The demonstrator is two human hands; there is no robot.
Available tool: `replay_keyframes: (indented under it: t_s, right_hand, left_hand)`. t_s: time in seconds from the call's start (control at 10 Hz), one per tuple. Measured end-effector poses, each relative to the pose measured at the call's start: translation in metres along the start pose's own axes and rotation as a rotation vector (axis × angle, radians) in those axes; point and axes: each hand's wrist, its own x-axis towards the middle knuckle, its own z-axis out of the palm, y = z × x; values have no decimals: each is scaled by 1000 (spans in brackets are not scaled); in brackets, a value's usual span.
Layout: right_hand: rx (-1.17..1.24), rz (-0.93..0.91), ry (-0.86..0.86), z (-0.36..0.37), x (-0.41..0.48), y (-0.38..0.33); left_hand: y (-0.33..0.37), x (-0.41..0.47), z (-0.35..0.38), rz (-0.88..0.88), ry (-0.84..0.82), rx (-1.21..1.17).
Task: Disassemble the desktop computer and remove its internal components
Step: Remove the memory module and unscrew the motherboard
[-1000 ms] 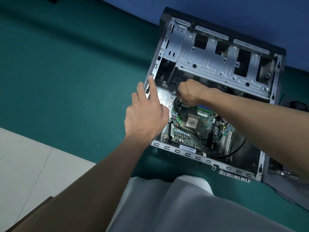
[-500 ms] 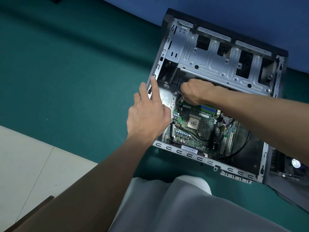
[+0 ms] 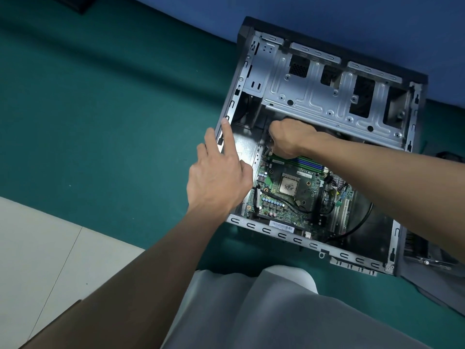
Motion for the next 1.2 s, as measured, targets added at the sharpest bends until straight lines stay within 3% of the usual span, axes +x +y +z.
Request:
replay_keyframes:
  t_s: [0.1, 0.3, 0.5, 1.1, 1.2]
  right_hand:
    - [105, -50, 0, 3, -1, 3]
    - [-3, 46, -14, 8, 1, 6]
    - [97, -11, 16, 6, -1, 4]
    - [8, 16, 84, 11, 0, 6]
    - [115, -18, 32, 6, 1, 4]
  left_hand:
    - [0, 0, 0, -5, -4, -3]
    - [-1, 1, 1, -3, -2, -1]
    - [0, 0, 2, -5, -1, 10]
    - [0, 1, 2, -5, -2, 5]
    - [0, 0, 2, -6, -1, 12]
